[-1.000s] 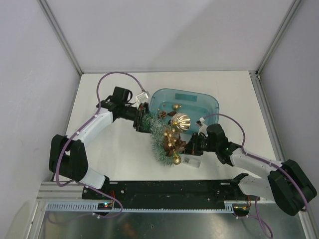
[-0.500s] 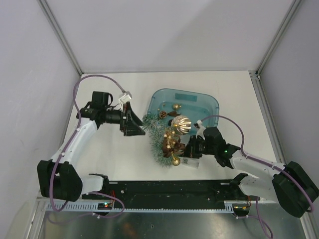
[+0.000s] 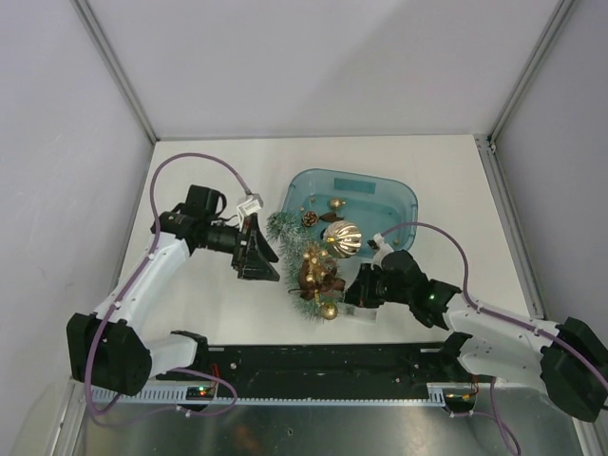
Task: Decorate the small christmas tree
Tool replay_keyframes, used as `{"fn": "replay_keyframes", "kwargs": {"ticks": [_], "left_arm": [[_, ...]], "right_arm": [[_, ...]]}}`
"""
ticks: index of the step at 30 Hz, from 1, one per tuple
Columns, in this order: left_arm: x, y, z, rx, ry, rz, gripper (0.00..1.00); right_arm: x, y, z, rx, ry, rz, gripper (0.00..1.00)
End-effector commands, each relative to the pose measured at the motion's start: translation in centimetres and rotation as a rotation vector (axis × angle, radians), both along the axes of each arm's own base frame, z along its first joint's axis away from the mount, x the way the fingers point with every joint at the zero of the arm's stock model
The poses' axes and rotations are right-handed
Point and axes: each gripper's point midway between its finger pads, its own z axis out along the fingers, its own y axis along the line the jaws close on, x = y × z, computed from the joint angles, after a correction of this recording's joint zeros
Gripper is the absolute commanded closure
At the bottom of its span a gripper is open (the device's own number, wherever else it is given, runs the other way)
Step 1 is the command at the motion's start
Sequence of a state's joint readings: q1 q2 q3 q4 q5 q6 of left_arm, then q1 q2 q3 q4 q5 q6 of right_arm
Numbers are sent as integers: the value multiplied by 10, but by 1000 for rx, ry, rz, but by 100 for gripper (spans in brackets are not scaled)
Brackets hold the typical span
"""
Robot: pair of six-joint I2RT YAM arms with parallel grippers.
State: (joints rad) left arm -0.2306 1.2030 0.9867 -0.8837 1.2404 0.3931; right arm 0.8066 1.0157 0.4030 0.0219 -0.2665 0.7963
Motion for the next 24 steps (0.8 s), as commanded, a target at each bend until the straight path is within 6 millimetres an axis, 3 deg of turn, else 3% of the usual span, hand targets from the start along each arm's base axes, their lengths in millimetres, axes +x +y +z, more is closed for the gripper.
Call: {"fn": "replay_keyframes", "kwargs": {"ticks": [1,7,11,17,21,24], "left_arm": [[-21,-10,16,-60,21,-80,7],[-44,-26,14,-106,76,-212,5],[-33,-29,4,-49,50,-197,6],[-15,-25,10,-37,8,-150,7],[-2,-17,15,-31,-32,-95,7],[6,-10,20,-27,-63,-57,7]], "right_arm": [[11,-3,19,-18,-70,-76,95],[10,-2,17,-26,-73,-64,94],[8,1,15,-25,-70,-49,95],[5,-1,17,-44,-77,-47,91],[4,-5,20,-50,-86,-54,82],[1,-9,22,-58,-89,-52,68]]}}
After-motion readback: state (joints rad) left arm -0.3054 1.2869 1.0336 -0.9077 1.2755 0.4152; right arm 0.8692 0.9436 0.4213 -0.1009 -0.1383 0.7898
